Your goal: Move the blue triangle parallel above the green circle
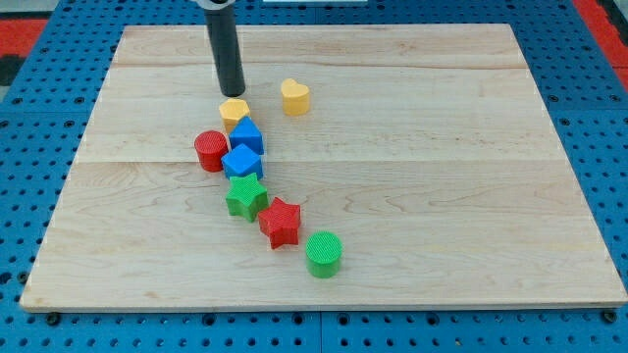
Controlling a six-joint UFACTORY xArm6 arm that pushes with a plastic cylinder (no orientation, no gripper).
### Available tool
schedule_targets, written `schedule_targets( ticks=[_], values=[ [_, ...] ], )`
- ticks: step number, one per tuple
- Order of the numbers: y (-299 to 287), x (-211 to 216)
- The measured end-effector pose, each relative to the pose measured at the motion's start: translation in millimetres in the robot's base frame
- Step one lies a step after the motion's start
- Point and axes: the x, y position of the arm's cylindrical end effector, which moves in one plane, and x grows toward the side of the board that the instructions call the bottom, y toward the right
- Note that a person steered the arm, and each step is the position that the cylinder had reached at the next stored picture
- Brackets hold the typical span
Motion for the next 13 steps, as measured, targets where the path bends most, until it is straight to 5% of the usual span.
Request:
schedule_targets(
  ticks=[3, 4, 10, 12, 13],
  values=[
    [36.3, 73.5],
    [48.0, 37.6],
    [10.9, 36.5],
    [10.4, 39.4],
    [19.7, 73.0]
  ],
)
